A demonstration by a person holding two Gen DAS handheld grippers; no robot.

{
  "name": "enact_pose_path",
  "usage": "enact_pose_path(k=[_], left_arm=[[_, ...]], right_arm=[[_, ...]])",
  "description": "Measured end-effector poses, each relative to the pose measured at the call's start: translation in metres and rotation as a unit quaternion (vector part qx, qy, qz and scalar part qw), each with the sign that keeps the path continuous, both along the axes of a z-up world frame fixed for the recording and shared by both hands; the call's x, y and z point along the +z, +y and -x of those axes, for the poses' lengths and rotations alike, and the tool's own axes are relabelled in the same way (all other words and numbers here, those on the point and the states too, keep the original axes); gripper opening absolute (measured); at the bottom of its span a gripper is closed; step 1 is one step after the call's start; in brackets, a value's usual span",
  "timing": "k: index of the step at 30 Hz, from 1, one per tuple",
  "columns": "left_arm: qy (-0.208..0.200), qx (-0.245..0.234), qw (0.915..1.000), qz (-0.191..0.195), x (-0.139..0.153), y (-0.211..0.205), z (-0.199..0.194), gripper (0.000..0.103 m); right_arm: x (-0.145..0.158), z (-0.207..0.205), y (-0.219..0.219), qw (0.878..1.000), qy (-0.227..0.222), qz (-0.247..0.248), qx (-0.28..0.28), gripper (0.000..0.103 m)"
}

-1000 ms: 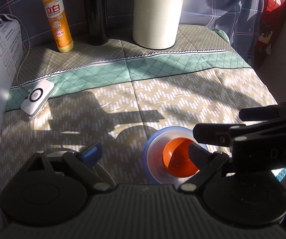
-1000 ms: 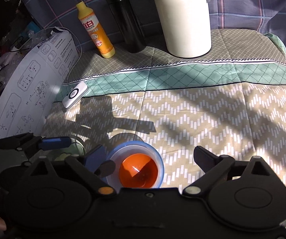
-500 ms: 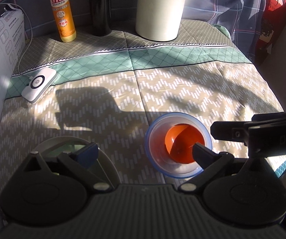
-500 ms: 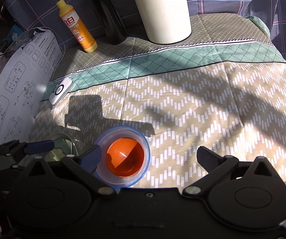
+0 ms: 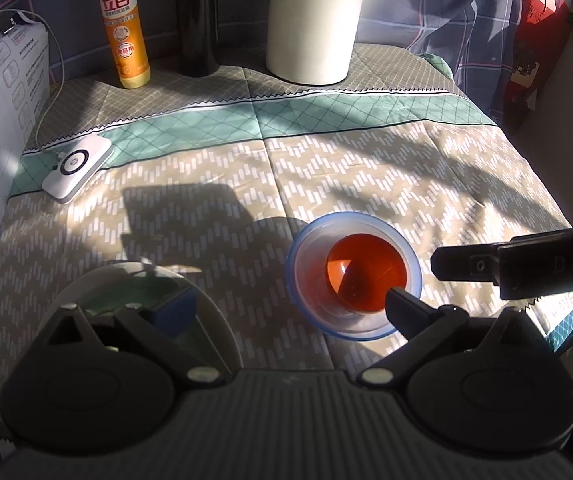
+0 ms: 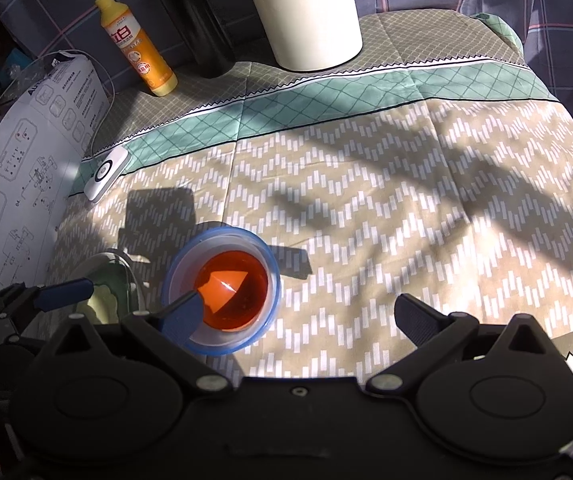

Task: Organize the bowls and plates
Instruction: 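Open both grippers and grip the rim of the nested bowls, then carry the nested bowls with both grippers onto the stacked plates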

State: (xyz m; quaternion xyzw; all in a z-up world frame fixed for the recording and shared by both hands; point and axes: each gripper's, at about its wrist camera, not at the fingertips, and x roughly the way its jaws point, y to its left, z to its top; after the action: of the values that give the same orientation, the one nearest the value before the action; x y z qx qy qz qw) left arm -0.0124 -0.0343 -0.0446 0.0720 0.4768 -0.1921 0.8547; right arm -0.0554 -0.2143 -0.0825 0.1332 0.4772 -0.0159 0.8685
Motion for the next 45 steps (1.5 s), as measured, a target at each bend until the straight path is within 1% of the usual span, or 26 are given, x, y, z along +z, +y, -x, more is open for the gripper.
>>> enact_pose_path(k=[3,7,9,11,14,15,16,17,19,21,23,27,30,33,34,36,37,39,40,41,43,44,45], left_arm=[[0.000,-0.007,1.0000,-0.007,-0.005,-0.004,0.001,0.103],[-0.002,-0.013,0.9998,-0.011,-0.009,-0.008,0.000,0.103],[-0.001,-0.012,0.9999,-0.008,-0.011,-0.009,-0.002,0.103],[0.002,-0.011,0.9999,-0.003,-0.014,-0.010,-0.005,0.103],[0.004,-0.009,0.9999,-0.001,-0.017,-0.011,-0.009,0.103],[0.006,-0.010,0.9999,0.000,-0.019,-0.013,-0.010,0.102],[0.007,-0.010,0.9999,-0.001,-0.020,-0.014,-0.012,0.102],[0.008,-0.011,0.9999,-0.001,-0.021,-0.015,-0.012,0.102],[0.012,-0.012,0.9999,-0.002,-0.024,-0.017,-0.016,0.100],[0.017,-0.013,0.9998,0.000,-0.027,-0.020,-0.019,0.096],[0.021,-0.014,0.9997,-0.001,-0.030,-0.023,-0.021,0.092],[0.033,-0.017,0.9993,0.001,-0.035,-0.026,-0.025,0.084],[0.040,-0.015,0.9991,0.001,-0.039,-0.027,-0.029,0.082],[0.049,-0.012,0.9987,0.005,-0.043,-0.027,-0.033,0.078],[0.053,-0.011,0.9985,0.006,-0.045,-0.028,-0.035,0.077],[0.058,-0.013,0.9982,0.008,-0.047,-0.029,-0.036,0.070],[0.060,-0.015,0.9980,0.010,-0.048,-0.030,-0.037,0.067],[0.066,-0.018,0.9976,0.013,-0.050,-0.032,-0.038,0.053],[0.067,-0.019,0.9974,0.015,-0.051,-0.032,-0.039,0.050],[0.070,-0.020,0.9972,0.018,-0.051,-0.032,-0.039,0.044],[0.065,-0.019,0.9975,0.018,-0.051,-0.034,-0.039,0.041],[0.065,-0.020,0.9975,0.018,-0.051,-0.034,-0.039,0.036],[0.066,-0.020,0.9975,0.017,-0.051,-0.035,-0.039,0.036]], right_arm=[[-0.004,0.000,0.002,1.000,0.003,0.024,-0.002,0.103],[-0.005,-0.002,-0.001,0.999,0.000,0.033,-0.011,0.103],[-0.006,-0.003,-0.003,0.999,-0.004,0.029,-0.013,0.103],[-0.008,-0.006,-0.007,1.000,-0.001,0.013,-0.019,0.102],[-0.013,-0.011,-0.013,1.000,0.001,-0.020,-0.021,0.094],[-0.014,-0.013,-0.013,0.999,0.000,-0.031,-0.016,0.092],[-0.015,-0.014,-0.013,0.999,-0.001,-0.032,-0.012,0.091],[-0.015,-0.016,-0.009,1.000,-0.002,-0.021,-0.008,0.089],[-0.018,-0.021,-0.004,1.000,0.002,-0.005,0.001,0.085],[-0.023,-0.026,-0.002,1.000,0.010,-0.012,0.006,0.077],[-0.026,-0.031,0.000,1.000,0.018,-0.017,0.009,0.074],[-0.032,-0.040,0.005,0.999,0.032,-0.017,0.022,0.073],[-0.039,-0.046,0.005,0.998,0.044,-0.028,0.023,0.073],[-0.043,-0.049,0.006,0.998,0.048,-0.029,0.025,0.072],[-0.044,-0.049,0.005,0.998,0.045,-0.028,0.023,0.069],[-0.044,-0.051,0.005,0.999,0.043,-0.014,0.021,0.043],[-0.045,-0.052,0.005,0.999,0.045,-0.014,0.021,0.039],[-0.048,-0.054,0.002,0.998,0.048,-0.027,0.022,0.026],[-0.049,-0.054,0.002,0.998,0.049,-0.034,0.023,0.025],[-0.050,-0.055,0.003,0.998,0.049,-0.035,0.024,0.023],[-0.050,-0.056,0.006,0.998,0.048,-0.030,0.028,0.017],[-0.050,-0.057,0.009,0.998,0.047,-0.029,0.032,0.013],[-0.049,-0.057,0.011,0.998,0.047,-0.027,0.035,0.012]])
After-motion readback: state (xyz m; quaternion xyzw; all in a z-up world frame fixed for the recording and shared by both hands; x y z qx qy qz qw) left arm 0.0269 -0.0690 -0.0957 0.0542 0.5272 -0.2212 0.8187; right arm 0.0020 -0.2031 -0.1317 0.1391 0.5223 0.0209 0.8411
